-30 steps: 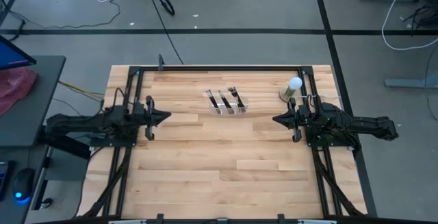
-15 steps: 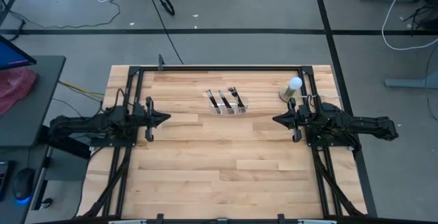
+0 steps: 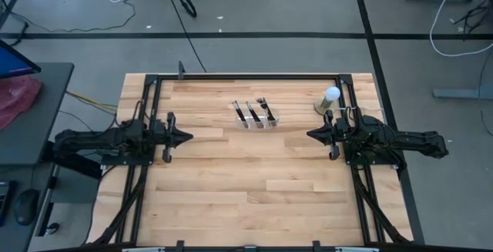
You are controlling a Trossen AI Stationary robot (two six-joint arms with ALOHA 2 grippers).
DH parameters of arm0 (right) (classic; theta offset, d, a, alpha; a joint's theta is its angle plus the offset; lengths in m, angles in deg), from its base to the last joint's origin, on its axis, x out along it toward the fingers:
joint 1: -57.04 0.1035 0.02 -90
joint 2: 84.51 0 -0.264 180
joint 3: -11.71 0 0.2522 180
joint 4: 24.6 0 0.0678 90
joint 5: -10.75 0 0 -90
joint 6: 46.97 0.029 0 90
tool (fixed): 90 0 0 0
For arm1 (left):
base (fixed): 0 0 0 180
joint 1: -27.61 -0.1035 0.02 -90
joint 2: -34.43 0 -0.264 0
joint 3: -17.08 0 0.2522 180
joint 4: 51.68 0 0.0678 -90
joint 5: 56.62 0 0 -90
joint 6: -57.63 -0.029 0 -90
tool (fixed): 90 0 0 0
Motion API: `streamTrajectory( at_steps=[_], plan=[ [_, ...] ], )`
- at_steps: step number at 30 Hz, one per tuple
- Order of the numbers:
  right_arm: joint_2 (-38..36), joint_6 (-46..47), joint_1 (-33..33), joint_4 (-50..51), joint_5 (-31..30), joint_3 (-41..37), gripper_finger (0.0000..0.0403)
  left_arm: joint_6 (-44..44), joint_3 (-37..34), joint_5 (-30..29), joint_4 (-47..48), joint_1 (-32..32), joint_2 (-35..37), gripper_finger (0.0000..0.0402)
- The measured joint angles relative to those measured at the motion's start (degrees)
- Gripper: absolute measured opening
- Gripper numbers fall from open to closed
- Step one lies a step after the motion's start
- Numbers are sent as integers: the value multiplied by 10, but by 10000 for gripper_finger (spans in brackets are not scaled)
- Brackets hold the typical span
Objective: Put items in baskets/containers
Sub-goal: Return to Home Position
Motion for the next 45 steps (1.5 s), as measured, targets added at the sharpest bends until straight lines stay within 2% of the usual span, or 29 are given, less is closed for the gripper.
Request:
streamTrajectory(
  at_steps=[12, 45],
  plan=[
    [0, 0, 0, 0, 0, 0, 13, 116, -1, -2, -23, 0, 0, 25],
    [0, 0, 0, 0, 0, 0, 13, 120, -1, -2, -29, 0, 0, 25]
  ],
)
